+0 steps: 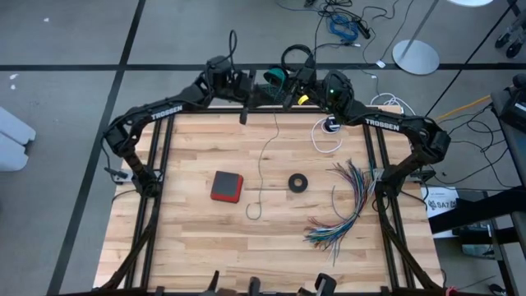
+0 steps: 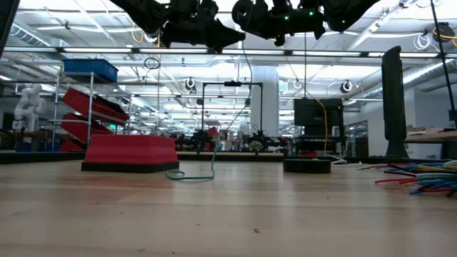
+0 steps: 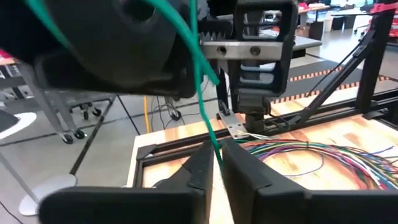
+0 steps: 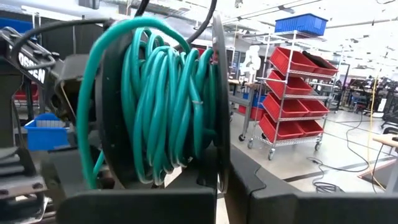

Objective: Coiling cords
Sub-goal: Coil the green wire cable on the spool

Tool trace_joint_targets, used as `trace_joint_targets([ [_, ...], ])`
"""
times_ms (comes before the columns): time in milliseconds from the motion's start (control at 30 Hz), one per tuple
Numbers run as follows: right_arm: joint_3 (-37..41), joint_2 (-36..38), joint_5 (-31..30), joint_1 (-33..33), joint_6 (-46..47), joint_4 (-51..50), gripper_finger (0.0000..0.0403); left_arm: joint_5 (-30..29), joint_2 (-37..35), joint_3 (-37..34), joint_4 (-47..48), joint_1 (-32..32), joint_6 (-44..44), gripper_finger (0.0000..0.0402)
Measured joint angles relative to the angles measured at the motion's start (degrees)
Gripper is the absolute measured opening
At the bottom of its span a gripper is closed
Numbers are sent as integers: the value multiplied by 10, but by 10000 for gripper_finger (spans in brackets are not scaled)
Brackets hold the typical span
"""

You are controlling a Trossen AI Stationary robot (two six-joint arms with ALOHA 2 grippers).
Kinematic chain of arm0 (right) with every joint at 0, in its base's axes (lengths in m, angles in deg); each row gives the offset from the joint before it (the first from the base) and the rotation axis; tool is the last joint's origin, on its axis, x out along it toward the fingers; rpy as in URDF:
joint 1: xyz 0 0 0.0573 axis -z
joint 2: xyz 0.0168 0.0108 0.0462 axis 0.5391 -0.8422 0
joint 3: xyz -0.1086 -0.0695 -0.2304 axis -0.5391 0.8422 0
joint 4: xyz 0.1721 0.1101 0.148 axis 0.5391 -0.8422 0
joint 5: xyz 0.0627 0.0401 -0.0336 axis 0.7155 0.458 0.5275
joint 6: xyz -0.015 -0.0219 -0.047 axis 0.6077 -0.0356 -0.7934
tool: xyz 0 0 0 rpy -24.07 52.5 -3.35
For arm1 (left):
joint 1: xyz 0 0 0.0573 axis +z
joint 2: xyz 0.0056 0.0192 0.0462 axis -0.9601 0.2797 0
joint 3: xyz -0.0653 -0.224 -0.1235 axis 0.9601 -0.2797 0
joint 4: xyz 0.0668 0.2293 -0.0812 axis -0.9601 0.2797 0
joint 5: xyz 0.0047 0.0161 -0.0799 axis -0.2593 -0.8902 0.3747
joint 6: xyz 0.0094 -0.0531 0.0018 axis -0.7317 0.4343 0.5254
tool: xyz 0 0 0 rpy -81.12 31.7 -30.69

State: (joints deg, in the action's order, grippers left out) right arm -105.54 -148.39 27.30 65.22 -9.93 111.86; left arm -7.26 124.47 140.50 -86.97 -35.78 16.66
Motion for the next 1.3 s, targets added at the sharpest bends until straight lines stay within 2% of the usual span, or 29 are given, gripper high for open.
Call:
trace_joint_targets([
  [133,0,0,0,0,3,1,0,0,6,-12,-39,-4,0,7],
  [500,0,0,1,-2,15,4,0,-48,39,-13,-102,-14,28,2],
  [700,0,0,1,-3,19,3,0,-115,40,-13,-67,-6,10,1],
  [833,1,-2,0,-4,19,-6,0,-139,39,-13,-32,11,-1,1],
  [1067,2,-2,-4,-4,7,-44,0,-120,39,-12,3,36,0,0],
  [1300,1,-1,-2,-5,-24,-135,0,-116,39,-13,54,43,-19,2],
])
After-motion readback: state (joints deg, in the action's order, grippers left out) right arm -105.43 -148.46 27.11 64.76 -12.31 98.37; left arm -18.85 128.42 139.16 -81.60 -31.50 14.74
